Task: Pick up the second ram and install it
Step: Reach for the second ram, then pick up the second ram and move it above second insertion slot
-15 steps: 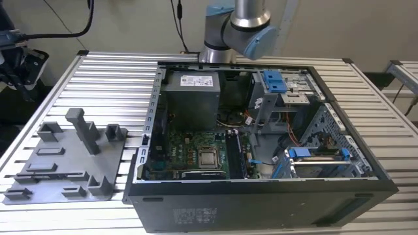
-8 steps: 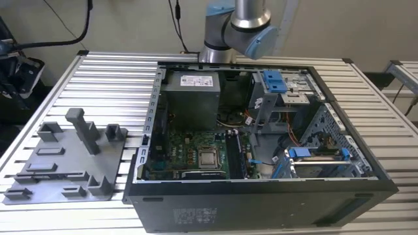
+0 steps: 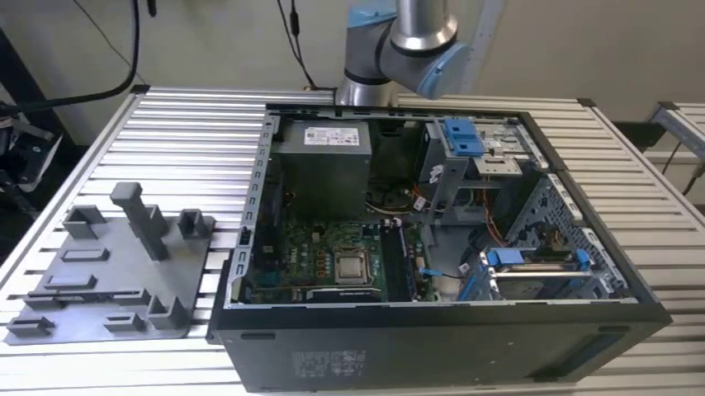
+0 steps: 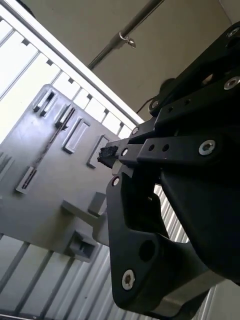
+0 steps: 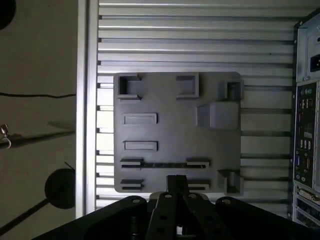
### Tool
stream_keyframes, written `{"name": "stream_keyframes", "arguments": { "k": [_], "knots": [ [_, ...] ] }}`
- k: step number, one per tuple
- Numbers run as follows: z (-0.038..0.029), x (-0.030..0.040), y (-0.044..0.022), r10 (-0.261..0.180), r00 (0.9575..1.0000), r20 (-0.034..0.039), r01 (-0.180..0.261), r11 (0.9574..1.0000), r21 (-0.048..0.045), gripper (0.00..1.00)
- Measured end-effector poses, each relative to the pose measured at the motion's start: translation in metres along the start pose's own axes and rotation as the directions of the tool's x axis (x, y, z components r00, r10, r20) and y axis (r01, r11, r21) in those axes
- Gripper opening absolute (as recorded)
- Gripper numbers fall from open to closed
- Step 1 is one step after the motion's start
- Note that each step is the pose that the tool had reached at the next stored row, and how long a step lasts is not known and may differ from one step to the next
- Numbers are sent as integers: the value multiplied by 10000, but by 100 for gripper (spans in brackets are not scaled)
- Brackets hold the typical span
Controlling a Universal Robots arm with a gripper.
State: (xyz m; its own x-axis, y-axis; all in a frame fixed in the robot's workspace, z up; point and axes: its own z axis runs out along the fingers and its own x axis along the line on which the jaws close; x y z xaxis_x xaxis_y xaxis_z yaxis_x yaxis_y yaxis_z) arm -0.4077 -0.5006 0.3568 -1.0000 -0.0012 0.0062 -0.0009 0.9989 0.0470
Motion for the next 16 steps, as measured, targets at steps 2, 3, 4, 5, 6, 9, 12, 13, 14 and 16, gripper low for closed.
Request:
{"name": "stream_keyframes", "arguments": {
  "k": [2, 3, 4, 5, 6, 9, 12, 13, 14, 16],
  "knots": [
    [4, -2, -6, 0, 10000, 1, 0, 10000, -1, 11],
    [4, -2, -6, 0, 10000, 0, 0, 10000, 1, 11],
    [7, -3, -7, -1, 10000, 1, 1, 10000, -1, 11],
    [8, -3, -7, -2, 10000, 1, 2, 10000, -1, 11],
    [8, -2, -6, -1, 10000, 1, 1, 10000, 0, 11],
    [9, -2, -6, -1, 10000, 1, 1, 10000, 0, 11],
    [9, -3, -6, -1, 10000, 1, 1, 10000, -1, 11],
    [9, -2, -6, -1, 10000, 1, 1, 10000, -1, 11],
    [9, -3, -6, -1, 10000, 1, 1, 10000, 0, 11],
    [9, -3, -6, -27, 10000, 0, 27, 10000, 0, 11]
  ]
}}
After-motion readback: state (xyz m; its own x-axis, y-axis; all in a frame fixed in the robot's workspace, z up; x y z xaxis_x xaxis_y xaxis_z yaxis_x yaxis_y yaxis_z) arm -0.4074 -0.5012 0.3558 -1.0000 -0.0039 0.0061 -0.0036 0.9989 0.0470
